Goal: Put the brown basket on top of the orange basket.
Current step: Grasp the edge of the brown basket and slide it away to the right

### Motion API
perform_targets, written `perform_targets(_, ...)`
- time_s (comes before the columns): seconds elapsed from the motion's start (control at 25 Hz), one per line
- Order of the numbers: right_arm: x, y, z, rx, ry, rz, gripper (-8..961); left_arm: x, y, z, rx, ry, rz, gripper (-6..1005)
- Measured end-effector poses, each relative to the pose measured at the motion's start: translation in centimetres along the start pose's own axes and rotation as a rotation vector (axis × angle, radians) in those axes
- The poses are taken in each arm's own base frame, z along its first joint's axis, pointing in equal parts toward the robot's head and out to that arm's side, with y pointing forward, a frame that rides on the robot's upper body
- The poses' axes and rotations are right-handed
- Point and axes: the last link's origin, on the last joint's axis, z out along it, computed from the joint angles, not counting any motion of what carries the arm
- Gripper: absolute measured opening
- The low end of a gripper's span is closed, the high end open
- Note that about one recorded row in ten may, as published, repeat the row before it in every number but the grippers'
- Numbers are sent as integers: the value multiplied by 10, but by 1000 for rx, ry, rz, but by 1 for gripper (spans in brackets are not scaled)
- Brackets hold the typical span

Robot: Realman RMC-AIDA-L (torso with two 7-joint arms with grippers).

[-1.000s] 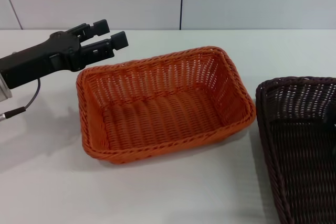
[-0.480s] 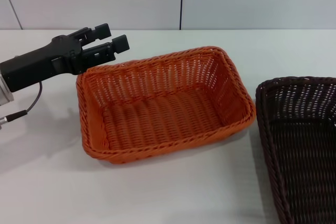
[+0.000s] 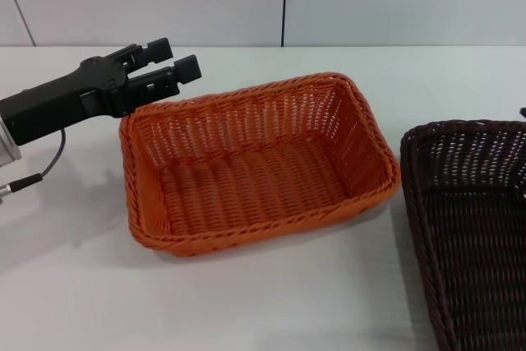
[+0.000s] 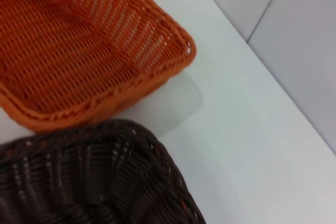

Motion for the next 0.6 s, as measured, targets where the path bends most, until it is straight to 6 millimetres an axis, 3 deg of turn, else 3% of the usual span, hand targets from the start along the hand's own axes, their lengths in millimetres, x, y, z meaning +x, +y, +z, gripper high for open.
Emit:
perform_targets(0.12, -12, 5, 0, -35, -16, 9, 527, 0, 0, 0, 2, 1, 1, 860)
perform_targets(0.32, -18, 8, 0, -68, -9, 7, 628, 1, -1, 0, 4, 2, 2, 860)
perform_targets(0.6, -13, 5, 7, -42, 42, -1, 709, 2, -1, -1, 9, 5, 3, 860)
